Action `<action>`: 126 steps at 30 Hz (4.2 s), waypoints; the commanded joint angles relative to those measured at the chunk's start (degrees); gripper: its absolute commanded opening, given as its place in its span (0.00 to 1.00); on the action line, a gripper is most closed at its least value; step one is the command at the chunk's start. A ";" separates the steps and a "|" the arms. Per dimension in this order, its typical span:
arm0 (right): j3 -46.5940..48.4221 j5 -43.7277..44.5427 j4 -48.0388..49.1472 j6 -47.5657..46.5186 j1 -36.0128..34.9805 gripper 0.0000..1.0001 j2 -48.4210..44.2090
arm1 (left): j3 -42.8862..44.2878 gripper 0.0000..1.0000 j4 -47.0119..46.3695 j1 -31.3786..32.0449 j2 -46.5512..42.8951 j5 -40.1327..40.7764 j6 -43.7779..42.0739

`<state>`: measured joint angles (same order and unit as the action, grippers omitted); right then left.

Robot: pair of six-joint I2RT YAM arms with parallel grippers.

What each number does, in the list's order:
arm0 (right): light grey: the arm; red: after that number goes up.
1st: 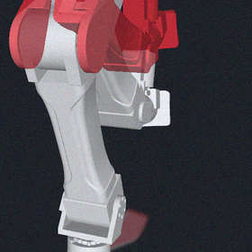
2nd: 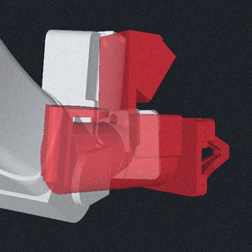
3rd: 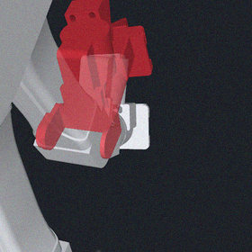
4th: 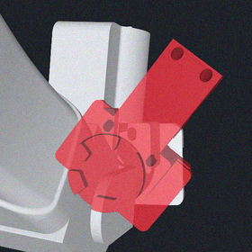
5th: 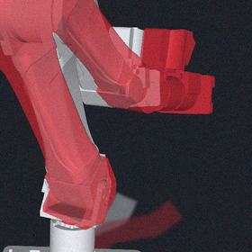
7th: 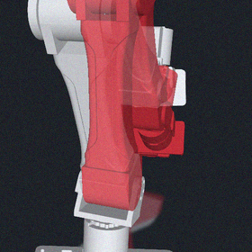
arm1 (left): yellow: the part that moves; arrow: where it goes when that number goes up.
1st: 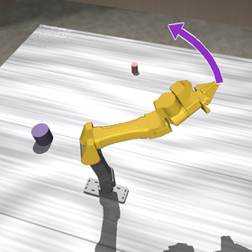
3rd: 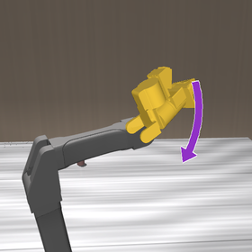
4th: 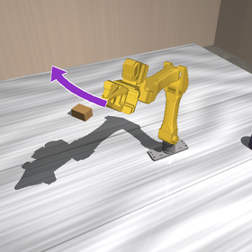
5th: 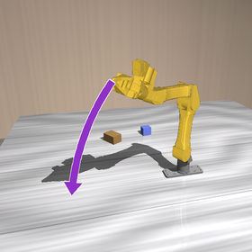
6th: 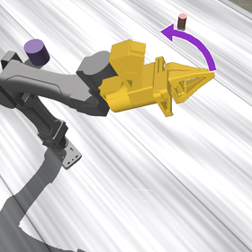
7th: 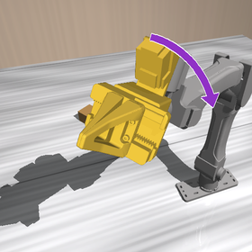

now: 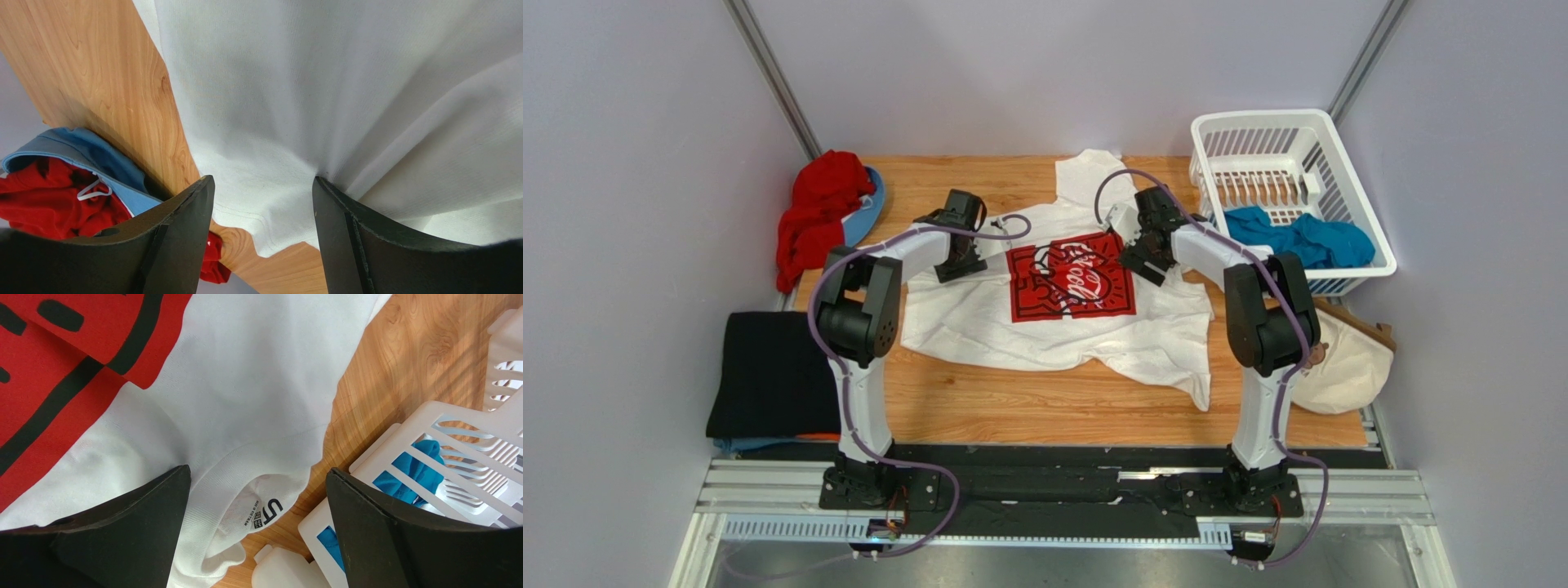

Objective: Fold and stack the t-shirts
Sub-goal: Flatten the tshirt out, then fold the tshirt

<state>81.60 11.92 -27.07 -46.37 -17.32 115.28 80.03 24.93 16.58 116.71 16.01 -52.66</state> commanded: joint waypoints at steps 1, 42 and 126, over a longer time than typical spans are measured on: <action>0.75 0.91 0.00 0.75 -0.08 0.86 -3.05 | 1.79 0.69 1.96 -0.06 0.44 -1.86 0.81; -7.59 -6.56 -16.59 7.08 -2.80 0.82 -23.17 | 11.92 0.74 7.66 -2.17 -9.19 -6.94 2.56; -33.26 -17.81 -29.18 8.49 -8.17 0.61 -42.42 | -12.18 0.00 27.63 -2.08 -18.62 -25.33 1.69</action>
<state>48.77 -5.54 -58.85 -38.37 -25.28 72.01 67.02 51.44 14.59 98.98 -9.28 -51.24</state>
